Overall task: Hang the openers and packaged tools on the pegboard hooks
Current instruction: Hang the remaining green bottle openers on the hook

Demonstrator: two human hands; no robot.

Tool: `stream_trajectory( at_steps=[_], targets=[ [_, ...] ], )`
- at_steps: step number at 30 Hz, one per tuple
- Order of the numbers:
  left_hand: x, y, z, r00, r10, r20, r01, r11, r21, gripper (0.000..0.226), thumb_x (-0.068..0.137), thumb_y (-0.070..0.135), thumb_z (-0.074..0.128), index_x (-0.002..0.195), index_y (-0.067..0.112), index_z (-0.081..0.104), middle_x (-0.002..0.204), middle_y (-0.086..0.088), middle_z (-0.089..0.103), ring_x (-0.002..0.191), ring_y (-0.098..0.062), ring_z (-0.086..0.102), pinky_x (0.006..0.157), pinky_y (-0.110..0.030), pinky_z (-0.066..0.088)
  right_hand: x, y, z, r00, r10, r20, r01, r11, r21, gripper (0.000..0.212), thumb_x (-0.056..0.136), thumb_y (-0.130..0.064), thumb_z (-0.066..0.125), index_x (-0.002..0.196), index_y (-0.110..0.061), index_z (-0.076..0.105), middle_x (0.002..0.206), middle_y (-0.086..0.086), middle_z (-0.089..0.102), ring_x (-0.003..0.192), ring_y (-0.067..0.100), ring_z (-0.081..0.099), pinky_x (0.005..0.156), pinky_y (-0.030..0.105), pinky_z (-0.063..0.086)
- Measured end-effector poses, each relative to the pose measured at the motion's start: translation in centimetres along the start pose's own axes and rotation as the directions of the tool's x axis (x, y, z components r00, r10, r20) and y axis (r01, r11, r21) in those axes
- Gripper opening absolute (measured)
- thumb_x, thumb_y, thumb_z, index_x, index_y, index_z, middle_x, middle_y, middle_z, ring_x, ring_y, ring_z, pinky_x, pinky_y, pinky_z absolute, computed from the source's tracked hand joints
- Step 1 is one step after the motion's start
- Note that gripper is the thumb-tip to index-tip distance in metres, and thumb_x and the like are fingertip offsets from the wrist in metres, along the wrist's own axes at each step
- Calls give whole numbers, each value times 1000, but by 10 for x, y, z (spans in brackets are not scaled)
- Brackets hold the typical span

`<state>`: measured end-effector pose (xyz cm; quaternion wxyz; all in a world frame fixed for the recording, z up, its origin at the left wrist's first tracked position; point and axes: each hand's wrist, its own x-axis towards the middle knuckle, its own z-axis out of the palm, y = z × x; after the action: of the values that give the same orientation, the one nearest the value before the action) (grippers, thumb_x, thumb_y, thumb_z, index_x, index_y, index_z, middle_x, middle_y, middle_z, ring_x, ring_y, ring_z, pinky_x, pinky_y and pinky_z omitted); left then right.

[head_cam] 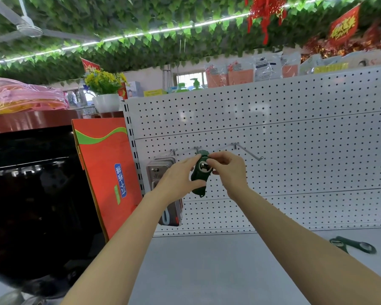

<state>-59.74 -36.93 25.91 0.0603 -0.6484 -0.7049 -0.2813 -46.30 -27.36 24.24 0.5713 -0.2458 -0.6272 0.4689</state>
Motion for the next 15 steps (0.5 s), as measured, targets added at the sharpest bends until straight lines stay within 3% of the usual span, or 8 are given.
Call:
stream_trajectory(
  at_steps=[6, 8, 11, 15],
  targets=[
    [-16, 0, 3, 1000, -28, -13, 28, 999, 33, 87, 91, 43, 68, 159, 29, 16, 161, 4, 33, 143, -18, 38, 112, -41, 40, -12, -4, -9, 996, -87, -11, 85, 990, -116, 10, 85, -18, 71, 94, -19, 71, 88, -10, 72, 86, 5, 66, 85, 25, 54],
    [-29, 1, 9, 998, -37, -42, 38, 999, 31, 87, 93, 42, 66, 160, 27, 13, 162, 3, 29, 147, -18, 31, 113, -39, 36, -20, -1, -15, 992, -125, -3, 122, 968, -218, 19, 88, -24, 67, 107, -20, 70, 99, -12, 70, 93, 4, 63, 88, 25, 51],
    [-51, 5, 28, 993, -28, -117, 33, 999, 37, 84, 95, 43, 63, 160, 26, 12, 161, 2, 30, 148, -17, 25, 114, -38, 32, -37, 14, -34, 985, -171, 5, 159, 904, -396, 33, 92, -30, 62, 124, -19, 63, 120, -9, 65, 102, 4, 57, 94, 28, 48],
    [-74, 20, 57, 973, 68, -222, -33, 987, 157, 77, 95, 42, 61, 157, 15, 24, 162, -3, 31, 150, -22, 24, 122, -42, 25, -59, 32, -79, 976, -199, 92, 214, 768, -604, 37, 94, -35, 58, 129, -23, 58, 129, -7, 61, 117, 11, 56, 95, 30, 45]
  ],
)
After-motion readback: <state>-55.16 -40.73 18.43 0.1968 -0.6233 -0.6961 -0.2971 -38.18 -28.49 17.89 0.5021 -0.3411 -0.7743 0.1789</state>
